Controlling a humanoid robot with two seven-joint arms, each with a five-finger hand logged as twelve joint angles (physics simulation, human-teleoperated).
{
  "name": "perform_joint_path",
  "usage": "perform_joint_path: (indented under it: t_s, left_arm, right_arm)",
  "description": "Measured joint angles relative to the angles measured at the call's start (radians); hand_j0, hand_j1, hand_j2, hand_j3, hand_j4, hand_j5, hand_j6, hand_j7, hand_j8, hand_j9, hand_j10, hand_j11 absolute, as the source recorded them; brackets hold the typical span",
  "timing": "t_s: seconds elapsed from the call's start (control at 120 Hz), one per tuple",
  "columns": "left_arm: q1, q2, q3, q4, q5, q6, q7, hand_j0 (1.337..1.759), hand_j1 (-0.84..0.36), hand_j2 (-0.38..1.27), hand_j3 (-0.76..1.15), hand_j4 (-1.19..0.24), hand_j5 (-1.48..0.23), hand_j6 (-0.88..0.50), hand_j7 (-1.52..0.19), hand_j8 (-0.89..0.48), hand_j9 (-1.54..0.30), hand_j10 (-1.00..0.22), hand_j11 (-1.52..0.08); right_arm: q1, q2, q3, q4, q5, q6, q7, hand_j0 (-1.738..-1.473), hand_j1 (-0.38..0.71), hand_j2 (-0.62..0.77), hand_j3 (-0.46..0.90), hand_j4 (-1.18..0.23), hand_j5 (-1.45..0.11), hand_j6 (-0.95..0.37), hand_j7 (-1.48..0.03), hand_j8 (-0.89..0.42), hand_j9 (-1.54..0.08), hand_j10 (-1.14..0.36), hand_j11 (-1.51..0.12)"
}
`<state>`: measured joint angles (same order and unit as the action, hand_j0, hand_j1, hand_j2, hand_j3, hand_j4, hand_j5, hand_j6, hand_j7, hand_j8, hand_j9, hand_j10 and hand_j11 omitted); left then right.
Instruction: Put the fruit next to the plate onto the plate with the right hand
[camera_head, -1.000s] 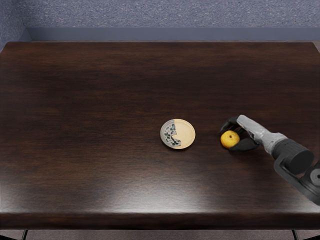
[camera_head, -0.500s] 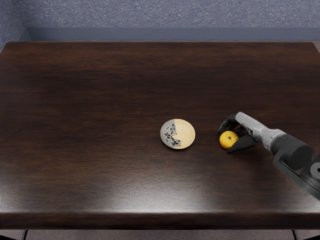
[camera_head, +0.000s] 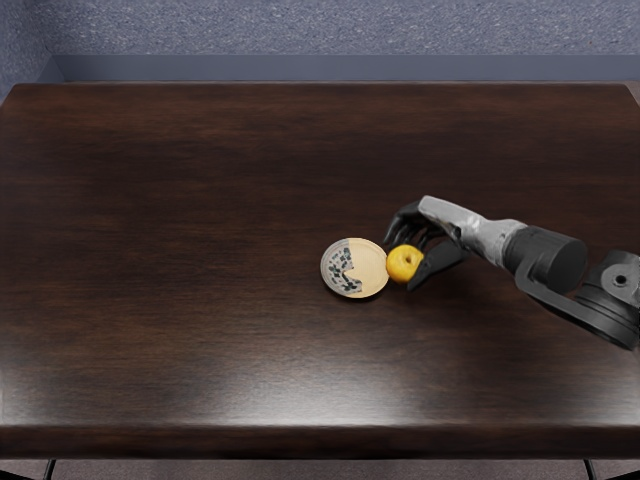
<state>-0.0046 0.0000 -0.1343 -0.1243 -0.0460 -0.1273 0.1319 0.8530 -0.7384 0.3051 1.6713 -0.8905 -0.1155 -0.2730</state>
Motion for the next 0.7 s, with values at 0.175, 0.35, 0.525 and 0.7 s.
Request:
perform_joint_path:
  t_s: [0.175, 0.35, 0.525, 0.7]
  left_arm:
    - [0.0, 0.0, 0.0, 0.0, 0.0, 0.0, 0.0, 1.658, 0.35, 0.0, 0.0, 0.0, 0.0, 0.0, 0.0, 0.0, 0.0, 0.0, 0.0]
    - [0.0, 0.0, 0.0, 0.0, 0.0, 0.0, 0.0, 1.658, 0.35, 0.0, 0.0, 0.0, 0.0, 0.0, 0.0, 0.0, 0.0, 0.0, 0.0]
    - [0.0, 0.0, 0.0, 0.0, 0.0, 0.0, 0.0, 1.658, 0.35, 0.0, 0.0, 0.0, 0.0, 0.0, 0.0, 0.0, 0.0, 0.0, 0.0]
    - [0.0, 0.0, 0.0, 0.0, 0.0, 0.0, 0.0, 1.658, 0.35, 0.0, 0.0, 0.0, 0.0, 0.0, 0.0, 0.0, 0.0, 0.0, 0.0]
  right_arm:
    - [0.053, 0.091, -0.001, -0.047, 0.02, 0.029, -0.001, -1.658, 0.3, 0.51, 0.0, -0.66, -0.91, -0.58, -0.88, -0.47, -0.89, -0.66, -0.89]
    - [0.068, 0.175, -0.005, -0.111, 0.012, 0.033, -0.001, -1.658, 0.33, 0.52, 0.0, -0.66, -0.91, -0.54, -0.88, -0.44, -0.9, -0.64, -0.9]
    - [0.059, 0.227, -0.016, -0.166, -0.008, 0.028, 0.001, -1.658, 0.32, 0.51, 0.0, -0.66, -0.91, -0.54, -0.88, -0.44, -0.9, -0.64, -0.9]
    - [0.049, 0.25, -0.018, -0.196, -0.025, 0.026, 0.002, -1.658, 0.31, 0.5, 0.0, -0.67, -0.9, -0.54, -0.88, -0.45, -0.9, -0.65, -0.91]
